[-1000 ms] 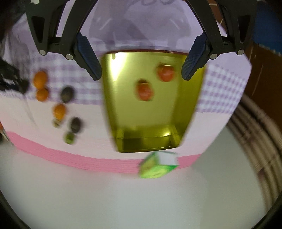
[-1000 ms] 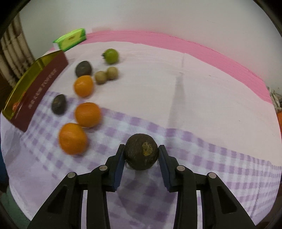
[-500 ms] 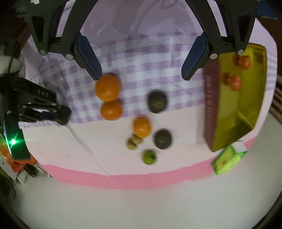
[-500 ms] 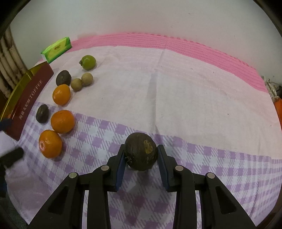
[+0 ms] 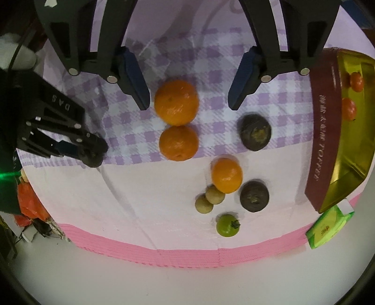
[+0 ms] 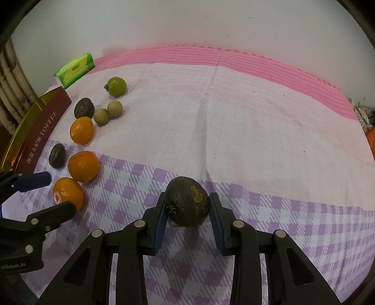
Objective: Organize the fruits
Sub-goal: 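Grasp a mandarin orange with the left gripper while the right gripper holds the dark fruit, then carry the mandarin into the tin tray beside the tomatoes and open the left gripper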
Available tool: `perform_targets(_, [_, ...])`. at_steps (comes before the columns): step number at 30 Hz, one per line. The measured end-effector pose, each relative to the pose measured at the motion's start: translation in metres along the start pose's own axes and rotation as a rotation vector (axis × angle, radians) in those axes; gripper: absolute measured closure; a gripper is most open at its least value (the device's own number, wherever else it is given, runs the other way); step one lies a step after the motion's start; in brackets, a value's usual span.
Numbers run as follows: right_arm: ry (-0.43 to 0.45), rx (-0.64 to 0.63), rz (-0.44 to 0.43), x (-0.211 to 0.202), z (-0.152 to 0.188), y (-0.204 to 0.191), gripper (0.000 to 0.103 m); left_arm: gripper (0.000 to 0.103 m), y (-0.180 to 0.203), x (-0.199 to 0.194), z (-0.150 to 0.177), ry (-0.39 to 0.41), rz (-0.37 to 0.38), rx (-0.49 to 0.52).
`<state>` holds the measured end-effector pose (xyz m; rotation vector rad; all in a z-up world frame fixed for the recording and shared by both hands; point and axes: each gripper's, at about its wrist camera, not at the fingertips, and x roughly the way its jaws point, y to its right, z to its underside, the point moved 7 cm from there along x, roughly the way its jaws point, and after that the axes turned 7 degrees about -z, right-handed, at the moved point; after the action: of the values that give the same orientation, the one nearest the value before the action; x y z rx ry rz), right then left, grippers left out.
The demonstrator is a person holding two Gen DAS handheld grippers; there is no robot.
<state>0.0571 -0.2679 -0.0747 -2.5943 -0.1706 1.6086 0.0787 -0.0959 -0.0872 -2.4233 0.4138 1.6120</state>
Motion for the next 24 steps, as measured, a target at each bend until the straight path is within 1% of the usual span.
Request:
perform_targets(4, [0.001, 0.000, -0.001, -0.0001, 0.0003, 0.0009, 0.067, 0.054, 0.0022, 0.0056, -0.0007, -0.016, 0.019, -0.008])
perform_targets(6, [0.001, 0.000, -0.001, 0.0000, 0.0003, 0.0009, 0.067, 0.064, 0.0041, 0.0075, -0.0006, -0.021, 0.036, -0.007])
perform_targets(7, [0.001, -0.001, 0.000, 0.0000, 0.0003, 0.0010, 0.067, 0.065, 0.0054, 0.0081, 0.0000, -0.023, 0.041, -0.001])
perform_targets(14, [0.001, -0.003, 0.002, 0.0001, 0.0000, -0.0001, 0.067, 0.066, 0.0060, 0.0071, 0.0021, -0.016, 0.047, -0.001])
perform_targets(24, [0.003, -0.016, 0.016, 0.0010, 0.0012, -0.0020, 0.067, 0.067, -0.0001, 0.0002, 0.0056, -0.013, 0.030, -0.022])
